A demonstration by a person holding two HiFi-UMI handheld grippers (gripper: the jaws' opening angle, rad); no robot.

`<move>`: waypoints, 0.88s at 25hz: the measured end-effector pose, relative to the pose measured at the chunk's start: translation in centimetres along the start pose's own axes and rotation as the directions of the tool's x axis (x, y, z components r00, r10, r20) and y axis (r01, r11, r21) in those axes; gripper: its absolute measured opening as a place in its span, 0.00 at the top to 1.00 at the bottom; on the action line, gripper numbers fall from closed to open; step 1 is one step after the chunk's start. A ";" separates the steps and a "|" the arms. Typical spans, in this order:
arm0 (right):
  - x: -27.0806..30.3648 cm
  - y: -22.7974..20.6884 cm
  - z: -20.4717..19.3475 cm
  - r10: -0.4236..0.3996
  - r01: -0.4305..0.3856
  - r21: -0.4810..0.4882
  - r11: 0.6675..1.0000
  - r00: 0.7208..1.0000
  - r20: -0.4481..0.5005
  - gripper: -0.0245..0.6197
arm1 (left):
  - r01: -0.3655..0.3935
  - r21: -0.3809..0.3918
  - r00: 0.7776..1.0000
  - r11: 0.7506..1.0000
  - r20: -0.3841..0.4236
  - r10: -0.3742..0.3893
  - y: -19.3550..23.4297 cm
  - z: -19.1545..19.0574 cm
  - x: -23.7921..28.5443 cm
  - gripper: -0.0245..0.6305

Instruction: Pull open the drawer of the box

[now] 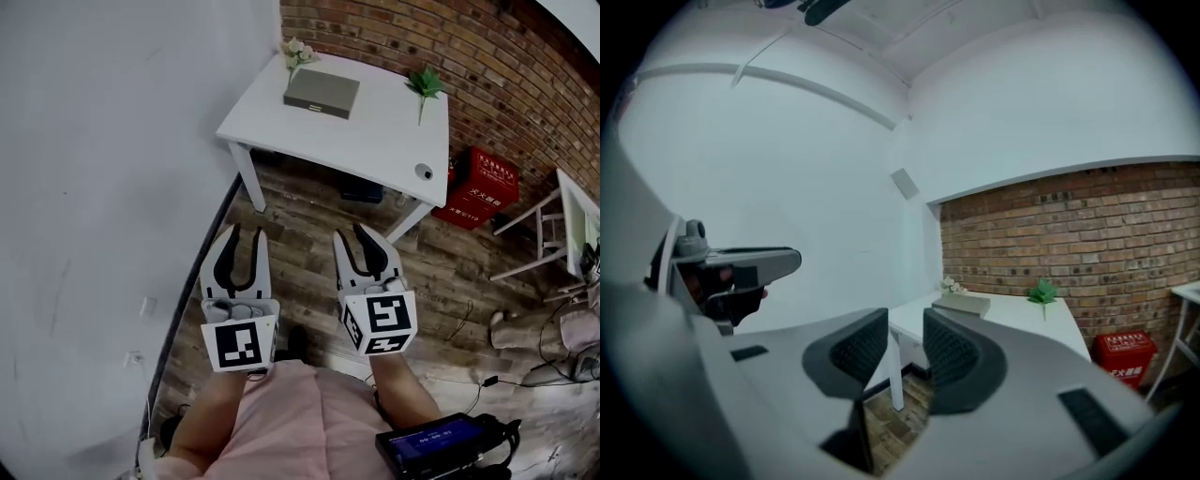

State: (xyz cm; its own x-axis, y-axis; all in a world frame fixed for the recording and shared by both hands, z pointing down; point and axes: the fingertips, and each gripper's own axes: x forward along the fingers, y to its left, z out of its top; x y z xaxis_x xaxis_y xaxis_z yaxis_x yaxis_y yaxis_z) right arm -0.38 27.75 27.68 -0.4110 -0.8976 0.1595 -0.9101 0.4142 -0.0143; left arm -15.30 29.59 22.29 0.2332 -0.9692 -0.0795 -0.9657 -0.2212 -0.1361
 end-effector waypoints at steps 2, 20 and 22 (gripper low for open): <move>1.4 0.2 0.8 -0.011 0.011 -0.001 1.000 1.000 0.008 0.77 | 0.012 -0.007 1.000 1.000 0.002 -0.012 1.1 0.2 1.2 0.80; 8.5 0.0 0.7 -0.068 0.069 0.010 0.998 0.997 -0.027 0.78 | 0.089 -0.038 0.995 0.995 -0.042 -0.090 4.6 -3.3 7.9 0.81; 9.3 -0.6 0.4 -0.072 0.073 0.014 0.997 0.997 -0.031 0.78 | 0.092 -0.038 0.994 0.995 -0.050 -0.094 4.6 -3.9 8.8 0.81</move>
State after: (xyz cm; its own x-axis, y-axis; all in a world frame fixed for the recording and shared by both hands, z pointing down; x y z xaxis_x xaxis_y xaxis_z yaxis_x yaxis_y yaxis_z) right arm -3.64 19.08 28.76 -0.3422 -0.9200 0.1910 -0.9383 0.3455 -0.0168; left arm -18.08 19.61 24.78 0.3167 -0.9484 -0.0168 -0.9438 -0.3133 -0.1053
